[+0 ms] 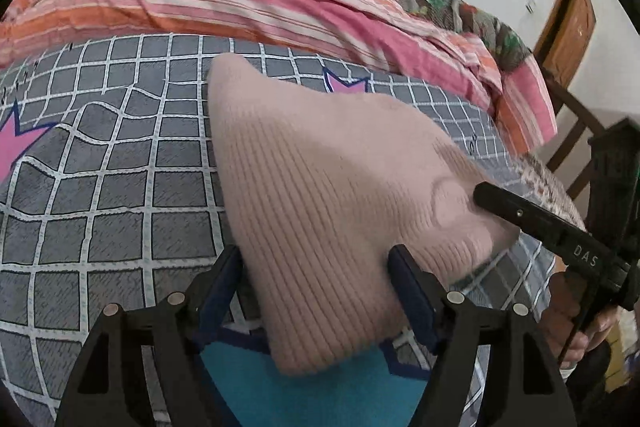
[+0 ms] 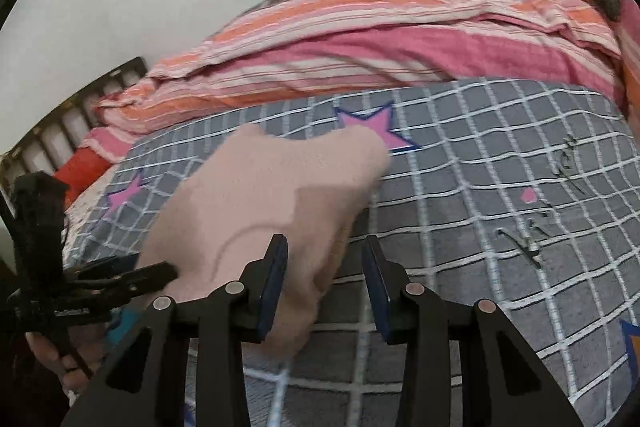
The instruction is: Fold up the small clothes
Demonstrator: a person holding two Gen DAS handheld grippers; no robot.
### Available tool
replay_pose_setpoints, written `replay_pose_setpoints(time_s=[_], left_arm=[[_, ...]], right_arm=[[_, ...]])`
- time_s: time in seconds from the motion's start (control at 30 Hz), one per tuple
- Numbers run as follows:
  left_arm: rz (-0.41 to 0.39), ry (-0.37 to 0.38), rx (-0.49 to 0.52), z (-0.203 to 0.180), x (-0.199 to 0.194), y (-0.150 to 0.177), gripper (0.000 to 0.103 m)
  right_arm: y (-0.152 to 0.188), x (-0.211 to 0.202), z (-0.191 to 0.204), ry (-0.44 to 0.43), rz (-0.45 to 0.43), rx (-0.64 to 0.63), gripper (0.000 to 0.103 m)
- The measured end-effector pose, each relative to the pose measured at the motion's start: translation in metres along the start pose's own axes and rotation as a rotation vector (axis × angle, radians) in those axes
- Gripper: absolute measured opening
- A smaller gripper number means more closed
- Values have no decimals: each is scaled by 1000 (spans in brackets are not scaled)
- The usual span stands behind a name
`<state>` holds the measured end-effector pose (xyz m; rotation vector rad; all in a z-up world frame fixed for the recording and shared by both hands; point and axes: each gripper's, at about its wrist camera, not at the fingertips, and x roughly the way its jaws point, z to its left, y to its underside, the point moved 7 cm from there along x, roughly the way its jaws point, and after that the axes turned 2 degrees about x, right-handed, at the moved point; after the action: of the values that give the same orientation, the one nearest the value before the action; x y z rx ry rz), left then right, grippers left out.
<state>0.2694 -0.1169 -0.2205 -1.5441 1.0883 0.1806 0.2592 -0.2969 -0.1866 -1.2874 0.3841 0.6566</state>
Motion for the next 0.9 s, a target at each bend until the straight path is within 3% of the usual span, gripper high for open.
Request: replay_pose_setpoints(time_s=[0.07, 0.2, 0.37, 0.53, 0.63, 0.73, 0.9], left_arm=[[16, 1, 6, 0, 1, 3, 73], [13, 6, -1, 4, -5, 3, 73], [-56, 6, 18, 0, -18, -8, 73], [-72, -12, 27, -7, -15, -15, 73], [-98, -22, 15, -3, -18, -16, 74], [-86, -24, -11, 5, -17, -16, 74], [-66, -42, -10, 11, -13, -11, 74]], right_arm=[[5, 4, 3, 6, 20, -16, 38], [22, 22, -4, 134, 104, -116, 42], [19, 9, -17, 129, 76, -72, 42], [13, -4, -1, 7, 17, -30, 43], [16, -1, 18, -5, 14, -76, 60], [21, 3, 32, -16, 5, -99, 64], [33, 17, 30, 91, 71, -180, 64]])
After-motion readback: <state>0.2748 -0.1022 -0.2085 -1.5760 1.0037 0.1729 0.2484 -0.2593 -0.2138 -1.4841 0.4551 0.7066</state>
